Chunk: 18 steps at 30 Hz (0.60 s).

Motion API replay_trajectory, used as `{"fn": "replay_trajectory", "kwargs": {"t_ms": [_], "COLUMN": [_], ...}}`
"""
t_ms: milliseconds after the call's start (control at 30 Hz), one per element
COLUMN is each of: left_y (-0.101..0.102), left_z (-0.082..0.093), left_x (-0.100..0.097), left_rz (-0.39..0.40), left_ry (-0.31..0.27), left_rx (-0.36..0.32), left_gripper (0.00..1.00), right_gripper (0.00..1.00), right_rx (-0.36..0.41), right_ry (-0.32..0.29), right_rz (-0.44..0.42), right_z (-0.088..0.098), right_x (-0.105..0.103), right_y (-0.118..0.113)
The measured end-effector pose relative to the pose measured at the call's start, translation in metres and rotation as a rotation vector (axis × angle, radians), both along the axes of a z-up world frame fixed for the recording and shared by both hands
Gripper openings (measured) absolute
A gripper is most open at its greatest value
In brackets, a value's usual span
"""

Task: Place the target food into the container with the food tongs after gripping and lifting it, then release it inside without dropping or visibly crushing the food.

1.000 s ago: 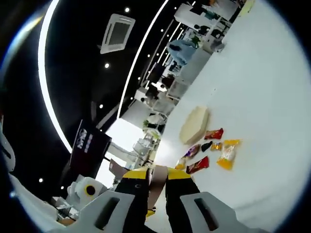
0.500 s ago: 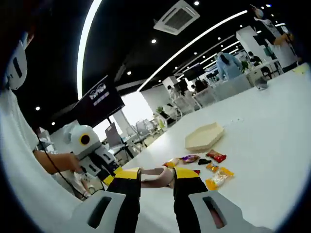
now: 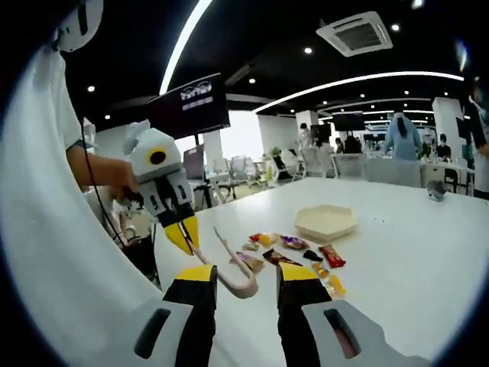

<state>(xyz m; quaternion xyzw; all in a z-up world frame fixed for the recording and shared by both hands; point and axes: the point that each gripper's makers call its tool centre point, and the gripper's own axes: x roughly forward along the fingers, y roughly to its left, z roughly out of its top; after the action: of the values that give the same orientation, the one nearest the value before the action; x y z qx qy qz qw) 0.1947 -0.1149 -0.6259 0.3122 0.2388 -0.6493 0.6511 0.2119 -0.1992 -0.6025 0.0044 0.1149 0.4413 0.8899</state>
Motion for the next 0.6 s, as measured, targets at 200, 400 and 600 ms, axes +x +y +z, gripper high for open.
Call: {"fn": "replay_trajectory", "kwargs": {"t_ms": [200,400,600], "left_y": [0.004,0.007,-0.002], "left_z": [-0.001,0.004,0.01], "left_x": [0.0,0.007,0.001], "left_rz": [-0.067,-0.082,-0.13], "left_ry": [-0.018,-0.026,-0.026], "left_rx": [0.063,0.077,0.092], "left_gripper": [0.0,0.0,0.0], "right_gripper": [0.31,0.29,0.31], "right_rx": [-0.081,-0.169,-0.163], "right_ry": [-0.053,-0.061,-0.056], "right_rz": [0.061,0.099,0.096], "right_z": [-0.003,-0.014,-0.017], "right_x": [-0.006,-0.012,-0.013], "right_y": [0.002,0.002,0.003]}}
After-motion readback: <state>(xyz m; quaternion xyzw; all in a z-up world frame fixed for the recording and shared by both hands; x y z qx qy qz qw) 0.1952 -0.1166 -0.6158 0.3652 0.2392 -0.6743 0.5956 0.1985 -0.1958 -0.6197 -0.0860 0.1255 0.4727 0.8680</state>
